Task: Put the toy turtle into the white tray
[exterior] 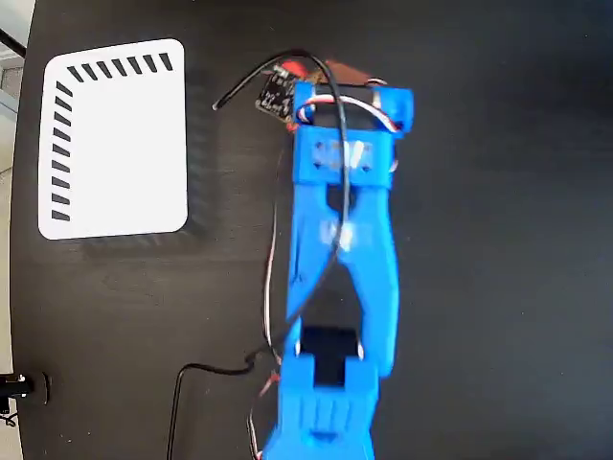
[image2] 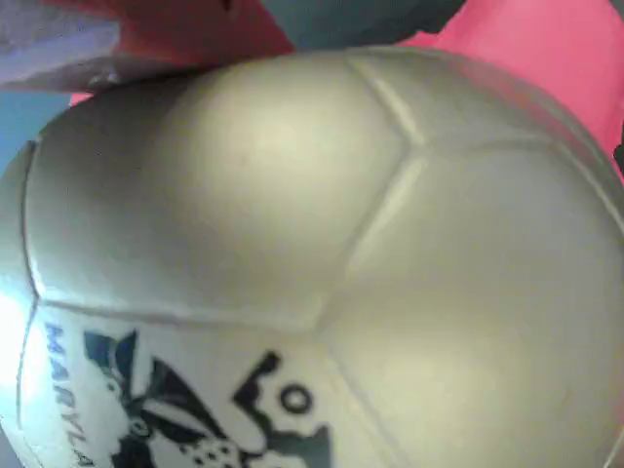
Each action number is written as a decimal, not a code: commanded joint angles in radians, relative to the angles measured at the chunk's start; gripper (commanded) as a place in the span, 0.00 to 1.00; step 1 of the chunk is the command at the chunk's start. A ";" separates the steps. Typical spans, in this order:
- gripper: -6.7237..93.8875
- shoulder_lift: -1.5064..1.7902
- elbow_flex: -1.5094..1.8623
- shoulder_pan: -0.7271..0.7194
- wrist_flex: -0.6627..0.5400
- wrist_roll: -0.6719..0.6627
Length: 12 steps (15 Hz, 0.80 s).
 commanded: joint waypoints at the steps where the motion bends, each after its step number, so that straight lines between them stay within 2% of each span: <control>1: 0.03 0.327 0.060 -0.031 0.026 -0.017; 7: 0.03 0.594 0.196 -0.195 0.057 -0.041; 12: 0.03 0.568 0.193 -0.391 0.031 -0.087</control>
